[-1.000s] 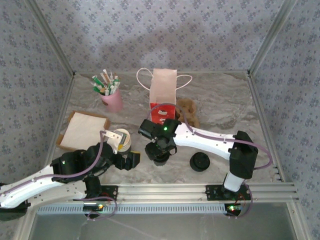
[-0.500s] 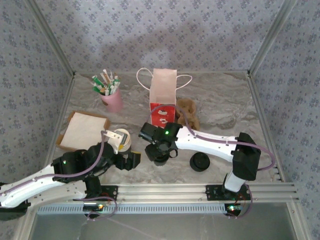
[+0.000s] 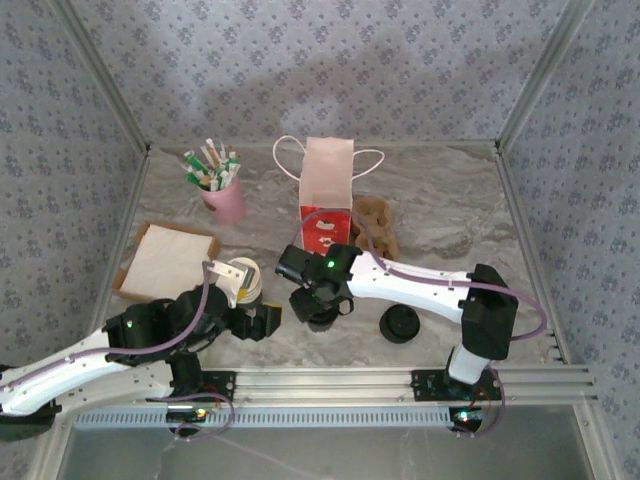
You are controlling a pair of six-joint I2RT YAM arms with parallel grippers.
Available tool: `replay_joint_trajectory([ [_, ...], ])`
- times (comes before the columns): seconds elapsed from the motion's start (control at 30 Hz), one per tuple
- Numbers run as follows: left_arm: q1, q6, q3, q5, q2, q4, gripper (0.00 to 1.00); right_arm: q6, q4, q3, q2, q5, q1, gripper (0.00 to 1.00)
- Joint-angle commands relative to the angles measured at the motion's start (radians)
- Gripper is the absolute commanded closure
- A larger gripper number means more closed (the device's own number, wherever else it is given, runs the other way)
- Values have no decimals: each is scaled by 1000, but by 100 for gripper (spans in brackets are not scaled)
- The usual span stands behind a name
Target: Pack the takeout coffee
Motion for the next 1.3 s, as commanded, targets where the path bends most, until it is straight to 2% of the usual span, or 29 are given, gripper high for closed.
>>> replay_joint_trajectory([
  [0.0, -8, 6, 4, 4, 8, 22, 1, -12, -109, -94, 124, -82, 6, 26],
  [0.1, -7, 6, 8, 4, 12, 24, 1, -16, -119, -80, 111, -77, 3, 26],
  [0.37, -9, 10, 20, 0, 26, 30, 0, -25, -216, 71, 39, -16, 0, 14],
  [0.63, -10, 7, 21, -13, 36, 35, 1, -48, -208, 115, -14, -46, -16, 8],
  [0.87, -9, 8, 33, -18, 48, 35, 0, -45, -164, 67, -74, -59, -27, 6],
  [1.1, -8, 0, 52, -28, 90, 41, 1, -15, -100, -44, -224, -70, -31, 6],
  [1.27, 36, -26, 75, 18, 162, 68, 6, 29, -17, -216, -378, -56, -53, 15],
])
